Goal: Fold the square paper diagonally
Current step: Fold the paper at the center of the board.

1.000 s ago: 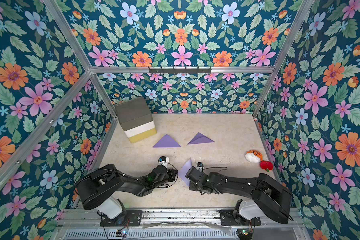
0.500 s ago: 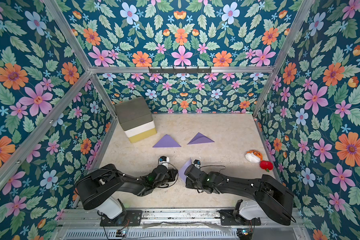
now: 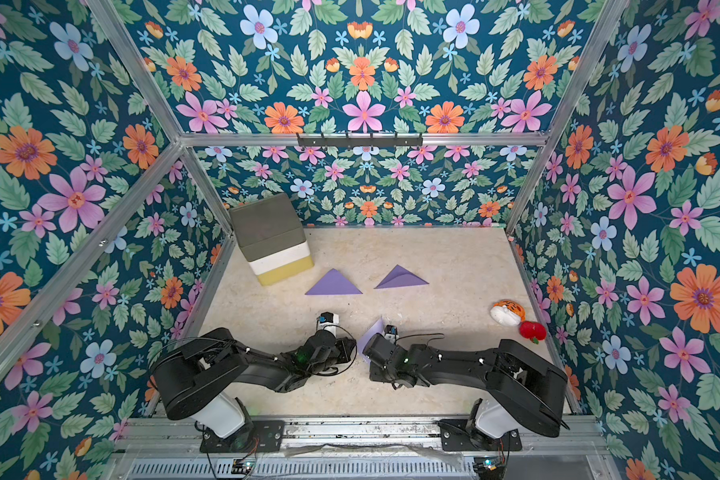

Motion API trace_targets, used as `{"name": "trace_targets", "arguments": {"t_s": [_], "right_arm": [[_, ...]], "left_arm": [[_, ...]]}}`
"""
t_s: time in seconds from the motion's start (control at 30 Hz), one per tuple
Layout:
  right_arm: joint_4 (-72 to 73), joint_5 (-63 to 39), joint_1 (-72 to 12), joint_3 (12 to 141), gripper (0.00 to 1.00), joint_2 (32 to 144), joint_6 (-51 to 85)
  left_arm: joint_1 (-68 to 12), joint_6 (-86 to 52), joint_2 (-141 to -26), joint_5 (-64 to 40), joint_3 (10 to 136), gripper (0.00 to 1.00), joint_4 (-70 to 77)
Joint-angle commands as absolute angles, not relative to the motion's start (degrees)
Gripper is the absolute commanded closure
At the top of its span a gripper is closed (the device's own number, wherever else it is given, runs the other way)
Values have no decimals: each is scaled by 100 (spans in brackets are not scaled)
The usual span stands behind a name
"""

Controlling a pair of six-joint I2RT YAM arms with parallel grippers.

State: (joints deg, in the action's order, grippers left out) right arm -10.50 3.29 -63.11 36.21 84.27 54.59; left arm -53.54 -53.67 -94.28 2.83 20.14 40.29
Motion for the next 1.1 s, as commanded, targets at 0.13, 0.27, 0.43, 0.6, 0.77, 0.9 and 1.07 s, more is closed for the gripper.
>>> {"name": "trace_targets", "arguments": {"t_s": [0.13, 0.27, 0.43, 0.6, 0.77, 0.9, 1.07], "right_arm": [[-1801, 413, -6363, 3459, 89, 8366, 5581], [-1887, 444, -6372, 3363, 89, 8241, 5633], [-1964, 474, -6381, 3197, 89, 8009, 5716], [-2076, 534, -6380, 3163, 89, 7784, 5679], [-2337, 776, -6374, 3394, 88, 7421, 5577], [-1994, 718, -6372, 3505, 88, 7163, 5555], [-1228, 381, -6372, 3616, 87, 7205, 5580]], "left_arm": [[-5335, -5326, -9685, 391, 1864, 100, 563], [-5335, -5326, -9724, 405, 1874, 100, 554], [-5335, -5326, -9738, 420, 1868, 100, 550], [-5336, -5317, -9752, 422, 1881, 100, 545], [-5343, -5309, -9716, 412, 1872, 100, 545], [-5344, -5300, -9703, 396, 1890, 100, 545], [-5364, -5300, -9695, 388, 1912, 100, 545]]}}
